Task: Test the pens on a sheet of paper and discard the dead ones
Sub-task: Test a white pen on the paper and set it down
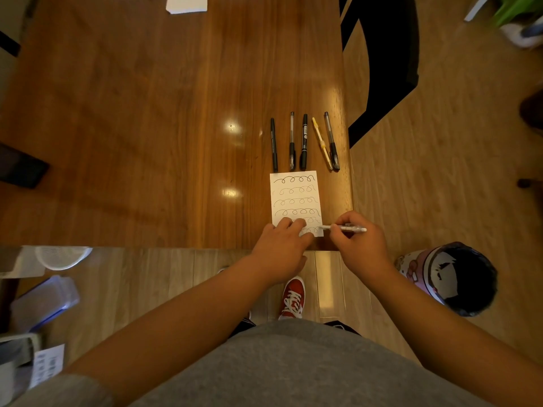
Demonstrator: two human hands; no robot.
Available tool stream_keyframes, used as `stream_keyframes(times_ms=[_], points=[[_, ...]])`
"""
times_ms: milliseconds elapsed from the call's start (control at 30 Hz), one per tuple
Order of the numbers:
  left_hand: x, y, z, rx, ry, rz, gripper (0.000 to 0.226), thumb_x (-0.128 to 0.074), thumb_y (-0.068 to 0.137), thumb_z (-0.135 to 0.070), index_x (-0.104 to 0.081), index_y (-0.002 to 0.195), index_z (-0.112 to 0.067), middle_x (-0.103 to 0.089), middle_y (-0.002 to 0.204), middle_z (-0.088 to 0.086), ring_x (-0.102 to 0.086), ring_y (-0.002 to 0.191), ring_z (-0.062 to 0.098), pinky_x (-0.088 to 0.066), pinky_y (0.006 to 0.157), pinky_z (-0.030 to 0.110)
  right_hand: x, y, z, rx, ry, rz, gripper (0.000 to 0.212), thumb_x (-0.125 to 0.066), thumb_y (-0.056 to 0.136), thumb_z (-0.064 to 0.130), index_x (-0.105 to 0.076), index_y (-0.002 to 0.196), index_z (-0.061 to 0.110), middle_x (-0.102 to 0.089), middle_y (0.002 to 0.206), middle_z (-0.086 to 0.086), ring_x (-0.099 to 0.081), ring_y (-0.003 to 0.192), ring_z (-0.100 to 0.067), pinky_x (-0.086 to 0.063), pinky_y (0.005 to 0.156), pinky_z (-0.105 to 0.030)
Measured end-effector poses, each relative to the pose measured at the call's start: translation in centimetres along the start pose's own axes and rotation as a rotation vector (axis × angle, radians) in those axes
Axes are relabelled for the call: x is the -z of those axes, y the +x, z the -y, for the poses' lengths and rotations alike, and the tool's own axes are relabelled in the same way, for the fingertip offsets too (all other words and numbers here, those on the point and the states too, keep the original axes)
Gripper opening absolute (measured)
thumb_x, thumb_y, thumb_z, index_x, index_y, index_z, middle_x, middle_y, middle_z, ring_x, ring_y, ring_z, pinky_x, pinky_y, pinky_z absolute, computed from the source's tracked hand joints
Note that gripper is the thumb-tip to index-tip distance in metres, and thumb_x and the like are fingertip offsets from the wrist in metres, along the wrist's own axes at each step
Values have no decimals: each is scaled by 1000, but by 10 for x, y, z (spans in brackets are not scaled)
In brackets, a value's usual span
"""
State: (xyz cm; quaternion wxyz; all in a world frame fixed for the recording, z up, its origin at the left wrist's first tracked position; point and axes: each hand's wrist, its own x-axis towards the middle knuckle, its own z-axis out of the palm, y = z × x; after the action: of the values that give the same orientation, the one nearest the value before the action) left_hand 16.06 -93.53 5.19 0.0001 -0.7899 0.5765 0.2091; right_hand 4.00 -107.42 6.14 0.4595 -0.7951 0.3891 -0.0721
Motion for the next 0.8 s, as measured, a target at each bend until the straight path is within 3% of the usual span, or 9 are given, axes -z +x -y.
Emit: stream_keyframes(times_ms=[367,500,600,700,800], points=[[-5,0,1,15,6,2,46,-50,93,-44,-44,135,-25,-35,150,6,-32,134,28,-38,98,47,11,-4,-8,-41,68,-40,15,-64,87,17,-62,76,27,-64,68,10,-61,67,-3,-47,48,-14],[-5,-1,1,22,-6,10,47,-48,94,-45,-42,137,-28,-33,152,4,-30,136,27,-36,101,46,24,4,-6,-178,268,-109,28,-45,98,22,-57,73,19,-60,72,-4,-57,70,-17,-47,62,-36],[-4,-2,1,23,-9,10,47,-47,94,-46,-42,138,-29,-33,153,3,-30,136,26,-36,103,46,32,12,3,-270,326,-99,30,-40,99,18,-55,73,14,-57,72,-8,-55,73,-22,-46,67,-40],[0,-2,4,16,-42,26,49,-47,95,-45,-39,141,-30,-31,154,3,-31,137,26,-36,105,45,32,21,18,-397,494,-74,25,-43,101,23,-56,80,17,-54,58,2,-52,58,-17,-48,55,-31],[7,-2,11,22,-123,4,52,-49,96,-42,-35,144,-30,-31,155,3,-33,137,25,-36,107,43,26,33,36,-493,545,14,44,-43,96,56,-55,75,19,-44,47,8,-38,43,-8,-33,40,-22]])
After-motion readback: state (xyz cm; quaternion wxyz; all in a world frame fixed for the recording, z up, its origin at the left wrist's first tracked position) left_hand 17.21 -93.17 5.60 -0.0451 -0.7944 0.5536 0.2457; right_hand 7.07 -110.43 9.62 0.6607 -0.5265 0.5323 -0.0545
